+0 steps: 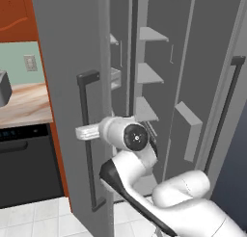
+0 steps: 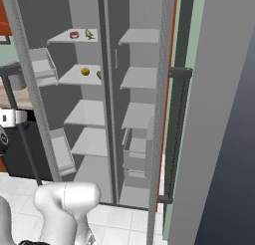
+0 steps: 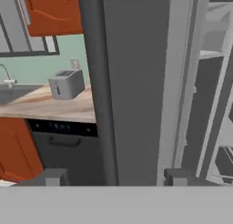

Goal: Gather the cucumber and lemon from the fridge and place them on a tray on the dining counter. Then gather the steak and fish from the fridge and place them on the other tray.

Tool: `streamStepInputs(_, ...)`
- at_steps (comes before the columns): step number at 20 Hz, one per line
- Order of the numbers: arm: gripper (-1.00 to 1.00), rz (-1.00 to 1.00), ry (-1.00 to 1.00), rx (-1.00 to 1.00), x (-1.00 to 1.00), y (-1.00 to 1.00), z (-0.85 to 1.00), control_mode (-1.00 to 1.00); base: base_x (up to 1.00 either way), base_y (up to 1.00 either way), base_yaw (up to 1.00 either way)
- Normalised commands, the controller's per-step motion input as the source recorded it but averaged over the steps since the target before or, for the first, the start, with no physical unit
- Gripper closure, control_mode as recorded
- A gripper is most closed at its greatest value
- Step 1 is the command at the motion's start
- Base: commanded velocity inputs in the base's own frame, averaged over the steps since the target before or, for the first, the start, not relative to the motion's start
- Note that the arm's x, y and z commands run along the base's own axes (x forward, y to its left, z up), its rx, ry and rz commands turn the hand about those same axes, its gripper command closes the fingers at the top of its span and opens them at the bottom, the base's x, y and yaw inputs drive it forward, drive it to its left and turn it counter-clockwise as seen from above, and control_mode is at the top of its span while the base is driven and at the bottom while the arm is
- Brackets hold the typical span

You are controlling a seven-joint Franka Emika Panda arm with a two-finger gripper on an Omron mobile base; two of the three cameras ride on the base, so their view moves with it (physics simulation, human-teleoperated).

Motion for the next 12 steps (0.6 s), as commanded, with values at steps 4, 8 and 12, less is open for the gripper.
streamStepInputs(4, -1.0, 0.0, -0.17, 0.21, -0.96, -0.57, 0.19, -1.0, 0.0, 0.0, 0.0)
streamStepInputs(8, -1.0, 0.0, -0.06, 0.3, -0.68, -0.76, 0.33, -1.0, 0.0, 0.0, 0.0)
streamStepInputs(12, -1.0, 0.0, 0.04, 0.28, -0.12, -0.71, 0.32, -1.0, 0.0, 0.0, 0.0)
